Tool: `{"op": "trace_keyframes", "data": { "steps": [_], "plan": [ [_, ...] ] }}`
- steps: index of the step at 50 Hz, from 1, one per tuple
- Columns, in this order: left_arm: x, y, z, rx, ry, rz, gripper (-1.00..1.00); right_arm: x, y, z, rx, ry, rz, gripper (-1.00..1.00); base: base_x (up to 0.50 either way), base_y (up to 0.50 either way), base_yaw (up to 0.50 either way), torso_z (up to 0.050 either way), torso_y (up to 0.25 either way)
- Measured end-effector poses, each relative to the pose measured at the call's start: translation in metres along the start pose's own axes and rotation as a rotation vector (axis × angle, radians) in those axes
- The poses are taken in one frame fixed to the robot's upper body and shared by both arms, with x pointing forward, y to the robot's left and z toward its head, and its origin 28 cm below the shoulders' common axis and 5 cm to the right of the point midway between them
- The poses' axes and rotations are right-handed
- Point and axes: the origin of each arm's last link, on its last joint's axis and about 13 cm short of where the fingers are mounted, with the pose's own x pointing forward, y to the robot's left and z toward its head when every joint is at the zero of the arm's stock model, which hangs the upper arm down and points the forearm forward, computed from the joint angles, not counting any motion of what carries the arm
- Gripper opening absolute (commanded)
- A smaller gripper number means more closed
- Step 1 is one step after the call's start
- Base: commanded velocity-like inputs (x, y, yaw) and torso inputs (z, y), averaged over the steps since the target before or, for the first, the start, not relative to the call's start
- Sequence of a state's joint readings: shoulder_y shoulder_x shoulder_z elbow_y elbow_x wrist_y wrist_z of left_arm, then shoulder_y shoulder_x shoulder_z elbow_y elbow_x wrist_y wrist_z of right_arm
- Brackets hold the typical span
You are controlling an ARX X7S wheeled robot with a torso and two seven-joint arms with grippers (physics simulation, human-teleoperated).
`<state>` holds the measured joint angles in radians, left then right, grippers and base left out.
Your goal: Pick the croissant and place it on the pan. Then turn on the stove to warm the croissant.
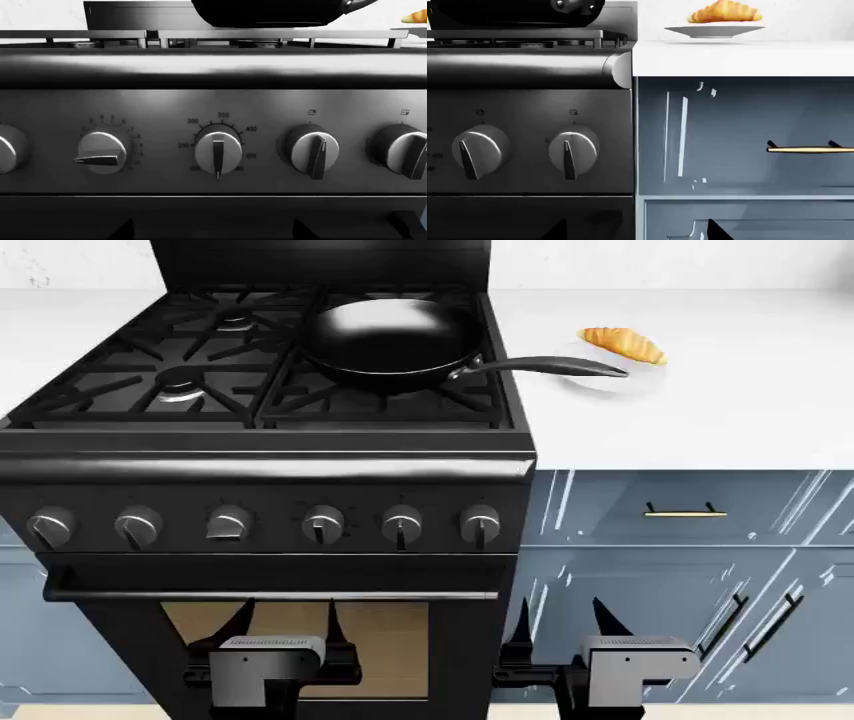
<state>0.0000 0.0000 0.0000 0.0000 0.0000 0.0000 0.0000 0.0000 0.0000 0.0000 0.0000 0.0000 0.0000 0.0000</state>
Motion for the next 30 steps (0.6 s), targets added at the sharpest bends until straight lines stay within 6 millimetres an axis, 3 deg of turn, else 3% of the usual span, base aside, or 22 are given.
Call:
{"op": "trace_keyframes", "data": {
  "steps": [13, 30],
  "plan": [
    [-0.0004, -0.0017, -0.0024, 0.013, 0.011, 0.001, 1.0, 0.0009, -0.0014, 0.0005, 0.003, -0.012, -0.009, 1.0, 0.0, -0.01, 0.0, 0.0, 0.0],
    [-0.0016, -0.002, -0.0042, 0.021, 0.015, -0.005, 1.0, 0.0018, -0.0008, 0.0012, -0.001, -0.035, -0.01, 1.0, 0.0, -0.5, 0.0, 0.0, 0.0]
  ]
}}
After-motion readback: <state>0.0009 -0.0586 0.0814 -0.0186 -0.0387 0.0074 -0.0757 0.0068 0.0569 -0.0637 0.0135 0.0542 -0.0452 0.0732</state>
